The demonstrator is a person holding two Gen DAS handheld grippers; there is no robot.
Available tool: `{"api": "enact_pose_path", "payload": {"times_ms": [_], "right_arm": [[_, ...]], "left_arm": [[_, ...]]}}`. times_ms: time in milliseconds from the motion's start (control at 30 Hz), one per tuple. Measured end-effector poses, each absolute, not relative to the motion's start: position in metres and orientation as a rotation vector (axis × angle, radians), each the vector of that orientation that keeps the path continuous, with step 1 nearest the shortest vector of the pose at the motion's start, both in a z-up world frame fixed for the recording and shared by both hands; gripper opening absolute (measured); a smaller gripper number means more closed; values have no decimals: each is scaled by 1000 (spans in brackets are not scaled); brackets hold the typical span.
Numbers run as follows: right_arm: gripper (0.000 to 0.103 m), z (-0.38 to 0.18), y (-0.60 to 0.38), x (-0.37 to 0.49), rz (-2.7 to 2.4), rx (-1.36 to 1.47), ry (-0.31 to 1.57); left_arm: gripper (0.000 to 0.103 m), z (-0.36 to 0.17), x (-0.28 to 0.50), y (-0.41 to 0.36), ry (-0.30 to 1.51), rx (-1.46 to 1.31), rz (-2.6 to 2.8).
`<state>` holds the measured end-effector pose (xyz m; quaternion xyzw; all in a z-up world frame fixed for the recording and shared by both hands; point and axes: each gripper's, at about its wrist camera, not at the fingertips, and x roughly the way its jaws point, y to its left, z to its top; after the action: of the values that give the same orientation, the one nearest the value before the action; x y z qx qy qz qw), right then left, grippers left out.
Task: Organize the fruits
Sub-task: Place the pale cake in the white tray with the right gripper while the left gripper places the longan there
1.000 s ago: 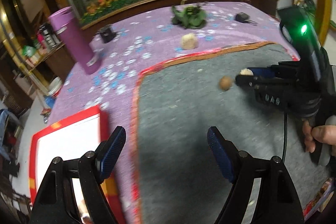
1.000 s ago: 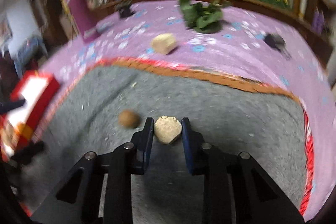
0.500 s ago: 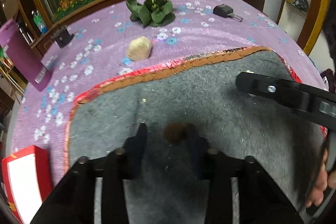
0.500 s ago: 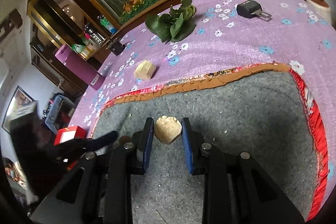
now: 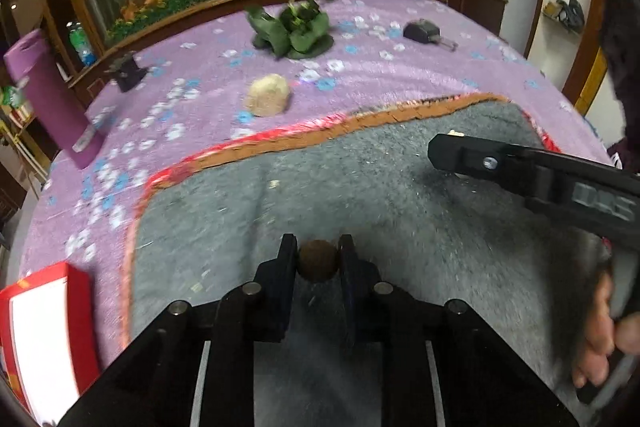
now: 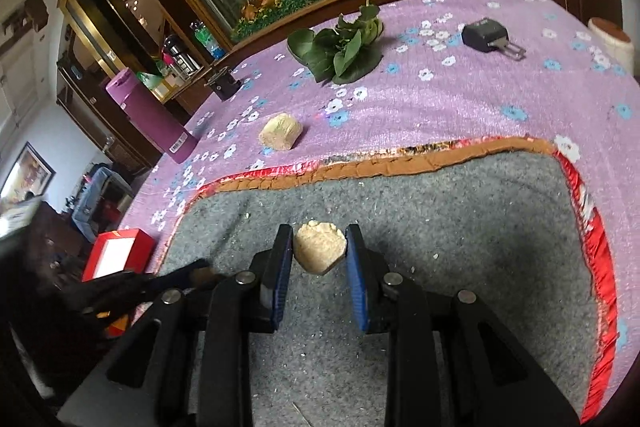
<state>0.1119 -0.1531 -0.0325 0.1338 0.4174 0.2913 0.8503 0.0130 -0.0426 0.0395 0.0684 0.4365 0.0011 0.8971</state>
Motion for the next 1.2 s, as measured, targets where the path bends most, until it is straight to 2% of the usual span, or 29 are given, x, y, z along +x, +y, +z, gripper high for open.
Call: {"api": "enact_pose_path", "payload": {"times_ms": [267, 433, 833, 1200], "right_arm": [[29, -10, -92, 61, 747, 209, 873], [29, 5, -32, 16, 882, 142, 858], [29, 2, 85, -65, 1042, -46, 887], [29, -14, 124, -94, 1048, -173, 895]], "left_arm": [[20, 86, -62, 14, 774, 92, 115], [20, 95, -104, 59, 738, 55, 217], [20, 83, -165, 157, 730, -26, 408], [20, 55, -174, 196, 789, -80, 471]]}}
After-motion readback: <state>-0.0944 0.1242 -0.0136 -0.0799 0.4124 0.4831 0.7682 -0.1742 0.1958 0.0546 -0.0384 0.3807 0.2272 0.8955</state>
